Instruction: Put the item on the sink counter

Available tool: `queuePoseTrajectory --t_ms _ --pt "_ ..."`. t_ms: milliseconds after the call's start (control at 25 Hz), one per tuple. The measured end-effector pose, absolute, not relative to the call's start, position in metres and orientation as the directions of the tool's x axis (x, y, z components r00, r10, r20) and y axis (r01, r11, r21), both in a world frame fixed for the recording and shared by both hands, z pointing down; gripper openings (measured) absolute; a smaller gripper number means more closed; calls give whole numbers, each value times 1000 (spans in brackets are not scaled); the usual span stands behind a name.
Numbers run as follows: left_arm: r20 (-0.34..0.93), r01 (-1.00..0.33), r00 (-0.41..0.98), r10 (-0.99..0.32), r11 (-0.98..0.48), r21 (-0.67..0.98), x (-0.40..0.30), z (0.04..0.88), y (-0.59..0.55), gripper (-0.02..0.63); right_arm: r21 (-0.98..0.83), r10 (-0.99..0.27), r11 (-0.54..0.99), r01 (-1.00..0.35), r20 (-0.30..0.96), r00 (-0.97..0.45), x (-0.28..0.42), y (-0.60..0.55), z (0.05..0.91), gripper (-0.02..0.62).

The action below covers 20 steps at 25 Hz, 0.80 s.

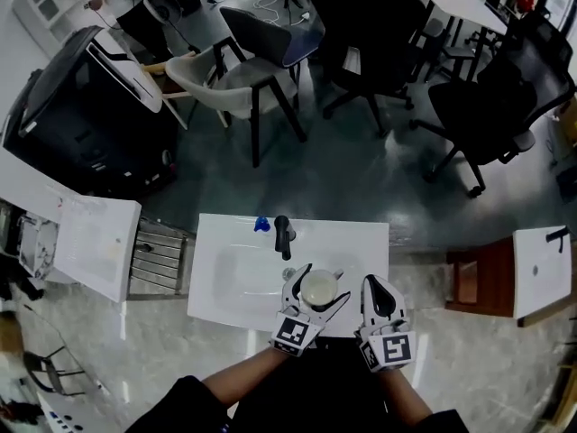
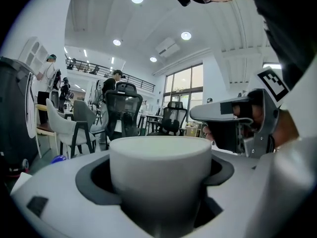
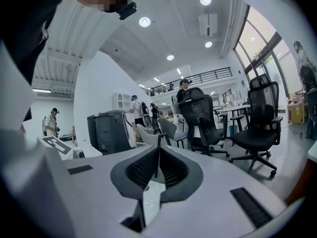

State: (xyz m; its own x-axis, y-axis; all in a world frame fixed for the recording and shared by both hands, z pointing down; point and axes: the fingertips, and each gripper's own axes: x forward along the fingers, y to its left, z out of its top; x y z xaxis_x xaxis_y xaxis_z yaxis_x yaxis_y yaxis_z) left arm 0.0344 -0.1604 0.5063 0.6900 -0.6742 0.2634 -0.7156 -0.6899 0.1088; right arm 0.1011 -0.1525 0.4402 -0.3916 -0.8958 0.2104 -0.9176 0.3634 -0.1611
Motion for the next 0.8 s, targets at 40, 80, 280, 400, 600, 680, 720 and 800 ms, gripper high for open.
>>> queuePoseTrajectory --t_ms 40,80,280,400,600,680,720,800 --pt "268 -718 687 -676 -688 107 36 512 -169 454 -172 -889 363 -916 231 -396 104 -160 447 32" --pt "273 -718 685 -675 -688 103 38 519 -177 455 -186 -881 363 -913 251 -402 105 -168 454 32" --pt "285 -731 674 -682 -671 125 43 552 -214 456 -194 -845 397 -897 303 -440 100 -197 476 32" --pt "279 -750 658 -700 -645 149 46 572 -239 456 -176 -837 407 -896 321 -443 101 -215 487 32" --pt "307 -758 639 -705 -645 95 51 589 -273 455 -153 -848 377 -914 340 -407 127 -236 502 32" --pt "328 -767 622 -711 -638 72 48 596 -285 455 -151 -842 373 -916 360 -402 135 -243 515 32" --pt "333 -772 615 -715 -632 68 48 601 -289 456 -150 -839 370 -917 369 -399 137 -247 519 32" --pt "344 -784 598 -724 -617 65 46 613 -297 455 -148 -848 363 -920 357 -392 138 -257 522 32"
